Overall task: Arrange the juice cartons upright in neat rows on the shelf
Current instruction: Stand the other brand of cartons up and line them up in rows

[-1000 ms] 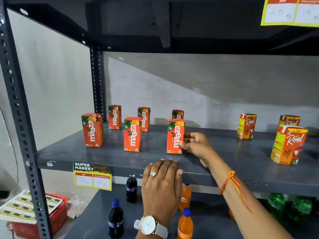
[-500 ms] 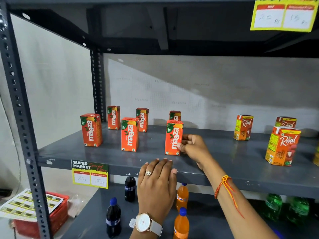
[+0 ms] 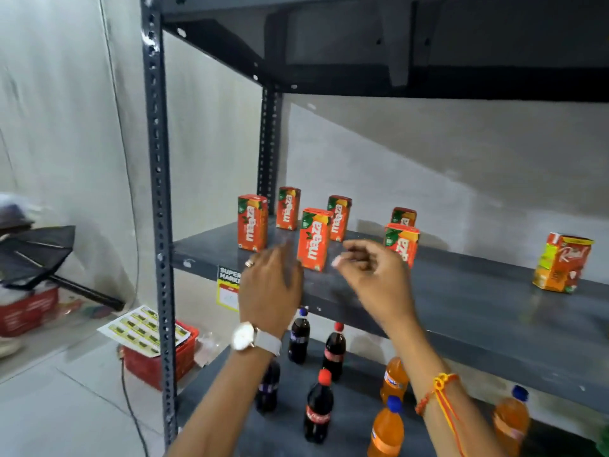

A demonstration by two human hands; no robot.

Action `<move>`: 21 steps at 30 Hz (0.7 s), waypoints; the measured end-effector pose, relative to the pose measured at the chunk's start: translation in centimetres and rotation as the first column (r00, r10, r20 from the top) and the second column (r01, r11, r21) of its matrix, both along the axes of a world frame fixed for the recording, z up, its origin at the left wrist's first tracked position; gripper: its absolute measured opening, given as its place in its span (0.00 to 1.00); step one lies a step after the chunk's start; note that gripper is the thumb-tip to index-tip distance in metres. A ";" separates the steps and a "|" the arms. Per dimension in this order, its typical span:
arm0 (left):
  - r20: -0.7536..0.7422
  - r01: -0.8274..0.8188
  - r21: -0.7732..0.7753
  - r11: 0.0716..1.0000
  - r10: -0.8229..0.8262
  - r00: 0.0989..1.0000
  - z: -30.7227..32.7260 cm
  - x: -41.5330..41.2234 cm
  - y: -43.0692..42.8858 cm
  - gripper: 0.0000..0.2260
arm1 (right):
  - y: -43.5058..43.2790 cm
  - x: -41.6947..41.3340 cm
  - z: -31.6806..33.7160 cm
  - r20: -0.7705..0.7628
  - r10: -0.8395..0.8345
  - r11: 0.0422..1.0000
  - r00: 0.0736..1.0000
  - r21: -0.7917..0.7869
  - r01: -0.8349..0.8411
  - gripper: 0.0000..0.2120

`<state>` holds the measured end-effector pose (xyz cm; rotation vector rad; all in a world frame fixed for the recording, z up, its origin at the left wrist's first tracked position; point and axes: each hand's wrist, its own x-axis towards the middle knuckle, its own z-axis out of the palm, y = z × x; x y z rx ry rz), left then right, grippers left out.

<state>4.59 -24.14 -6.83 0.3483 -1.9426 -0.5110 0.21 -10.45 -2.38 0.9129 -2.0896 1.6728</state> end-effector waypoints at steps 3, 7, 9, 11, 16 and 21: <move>0.055 -0.059 0.189 0.980 0.049 0.997 1.8 -0.1 -4.4 0.19 | -3.9 0.1 -0.5 0.040 -0.060 0.989 0.997 0.138 0.054 0.17; 0.235 -0.090 0.284 0.955 0.022 0.972 2.9 -1.0 -9.8 0.37 | -6.7 -1.3 -0.6 0.160 -0.213 0.967 0.964 0.178 0.184 0.24; 0.315 -0.057 0.325 0.944 -0.051 0.948 2.9 -1.8 -11.7 0.38 | -7.4 -1.9 -0.2 0.234 -0.262 0.956 0.936 0.194 0.219 0.29; 0.393 -0.004 0.354 0.935 -0.146 0.908 3.1 -2.7 -13.2 0.36 | -8.2 -2.9 0.0 0.281 -0.259 0.958 0.924 0.197 0.208 0.26; 0.555 -0.049 0.202 0.978 -0.073 0.829 3.1 -4.3 -14.0 0.35 | -9.2 -4.4 -0.6 0.270 -0.328 0.936 0.905 0.223 0.272 0.20; 0.568 -0.104 0.085 0.991 0.038 0.822 3.3 -4.6 -13.9 0.27 | -9.4 -4.9 -0.8 0.257 -0.340 0.932 0.905 0.221 0.287 0.20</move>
